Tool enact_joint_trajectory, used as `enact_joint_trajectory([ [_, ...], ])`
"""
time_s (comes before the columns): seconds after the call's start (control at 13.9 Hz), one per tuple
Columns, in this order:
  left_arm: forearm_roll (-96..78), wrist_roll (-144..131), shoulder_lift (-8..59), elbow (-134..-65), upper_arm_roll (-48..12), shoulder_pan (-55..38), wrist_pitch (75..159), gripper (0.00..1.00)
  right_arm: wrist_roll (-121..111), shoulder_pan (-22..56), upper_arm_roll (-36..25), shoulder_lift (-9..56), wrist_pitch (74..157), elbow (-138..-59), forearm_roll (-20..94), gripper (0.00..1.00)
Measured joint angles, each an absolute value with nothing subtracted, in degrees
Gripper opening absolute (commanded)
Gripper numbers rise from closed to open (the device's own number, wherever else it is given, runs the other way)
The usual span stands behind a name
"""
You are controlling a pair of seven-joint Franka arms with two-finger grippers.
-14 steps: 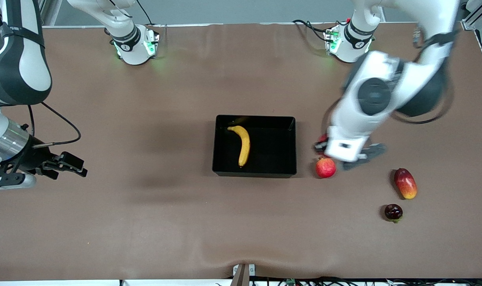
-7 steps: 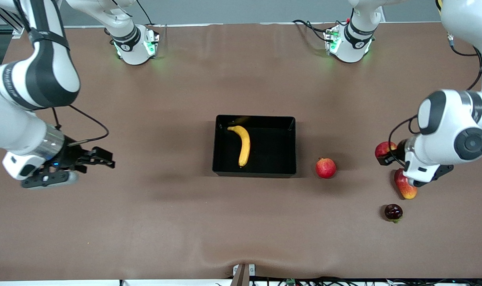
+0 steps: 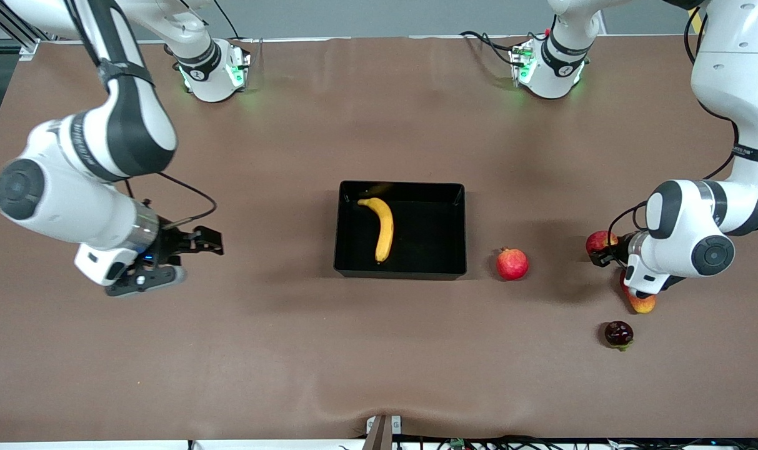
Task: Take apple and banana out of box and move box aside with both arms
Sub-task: 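Place the apple beside the mango while the right gripper moves toward the tray, then move the left gripper into the tray and grasp the yellow banana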
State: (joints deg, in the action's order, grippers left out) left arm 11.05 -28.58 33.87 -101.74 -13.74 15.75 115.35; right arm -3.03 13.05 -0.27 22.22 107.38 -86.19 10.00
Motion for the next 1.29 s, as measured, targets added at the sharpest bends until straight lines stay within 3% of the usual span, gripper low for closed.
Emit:
enact_joint_trajectory([
  [0.07, 11.05, -27.59, 33.89, -102.13, -13.75, 16.36, 115.35, 0.11, -3.03, 13.8, -0.26, 22.62, 107.07, -86.18, 10.0, 1.0],
  [0.14, 11.05, -26.83, 33.92, -102.5, -13.76, 16.77, 115.35, 0.29, -3.03, 14.45, -0.26, 23.01, 106.28, -86.18, 10.0, 1.0],
  [0.29, 11.11, -26.46, 33.98, -102.81, -13.87, 16.91, 115.35, 1.0, -3.05, 15.63, -0.25, 23.68, 105.33, -86.18, 10.0, 1.0],
  [0.79, 11.11, -27.11, 30.0, -100.69, -19.62, 16.59, 112.58, 1.0, -2.96, 16.48, -0.38, 24.86, 105.32, -86.12, 10.42, 1.0],
  [1.0, 11.03, -33.95, 26.05, -96.8, -28.19, 16.56, 105.49, 1.0, -1.48, 16.23, -0.79, 25.06, 105.08, -86.14, 11.31, 1.0],
  [1.29, 11.05, -49.48, 26.53, -95.92, -40.26, 13.08, 105.11, 1.0, 1.93, 15.7, -1.34, 25.15, 105.0, -86.13, 11.4, 1.0],
])
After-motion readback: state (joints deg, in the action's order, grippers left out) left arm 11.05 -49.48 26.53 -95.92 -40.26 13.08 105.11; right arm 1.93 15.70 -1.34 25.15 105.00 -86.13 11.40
